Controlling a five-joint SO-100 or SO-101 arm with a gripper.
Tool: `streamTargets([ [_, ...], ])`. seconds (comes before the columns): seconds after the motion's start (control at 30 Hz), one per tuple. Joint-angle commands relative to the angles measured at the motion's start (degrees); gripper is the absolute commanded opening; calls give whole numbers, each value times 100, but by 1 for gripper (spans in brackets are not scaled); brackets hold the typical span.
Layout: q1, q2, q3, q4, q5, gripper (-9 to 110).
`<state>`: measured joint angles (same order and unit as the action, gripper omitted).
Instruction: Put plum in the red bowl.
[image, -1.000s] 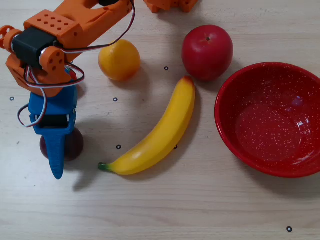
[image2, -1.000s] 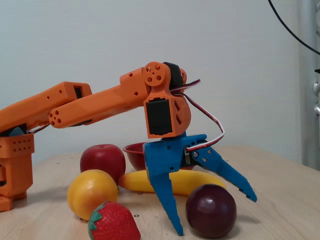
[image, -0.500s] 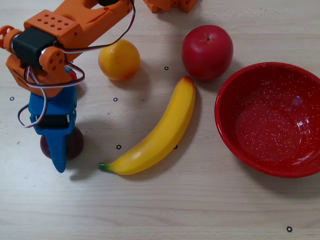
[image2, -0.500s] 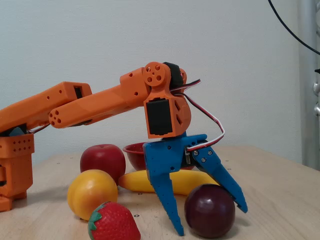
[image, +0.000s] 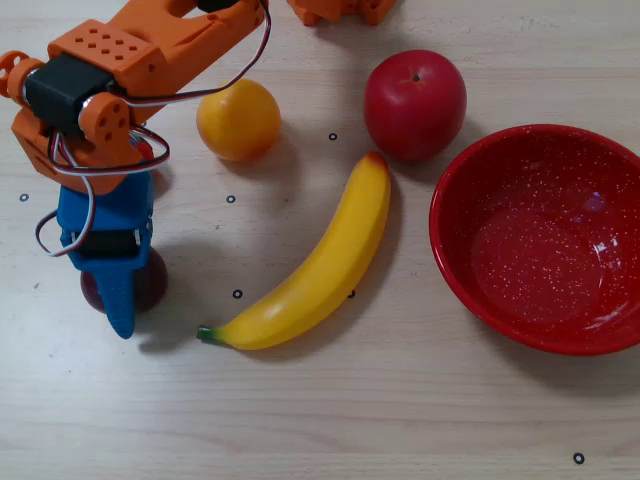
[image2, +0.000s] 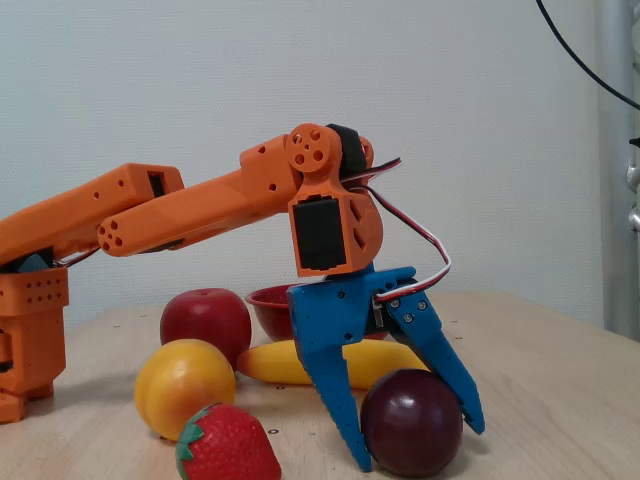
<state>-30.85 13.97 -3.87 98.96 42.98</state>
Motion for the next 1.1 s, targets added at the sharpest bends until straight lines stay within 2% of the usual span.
streamTargets([
  [0.0, 0, 237, -281, -105, 220, 0],
  [0.33, 132, 1345, -299, 387, -721, 0],
  [0.73, 712, 4860, 2443, 255, -2030, 0],
  [1.07, 1978, 7761, 5010, -562, -3331, 0],
])
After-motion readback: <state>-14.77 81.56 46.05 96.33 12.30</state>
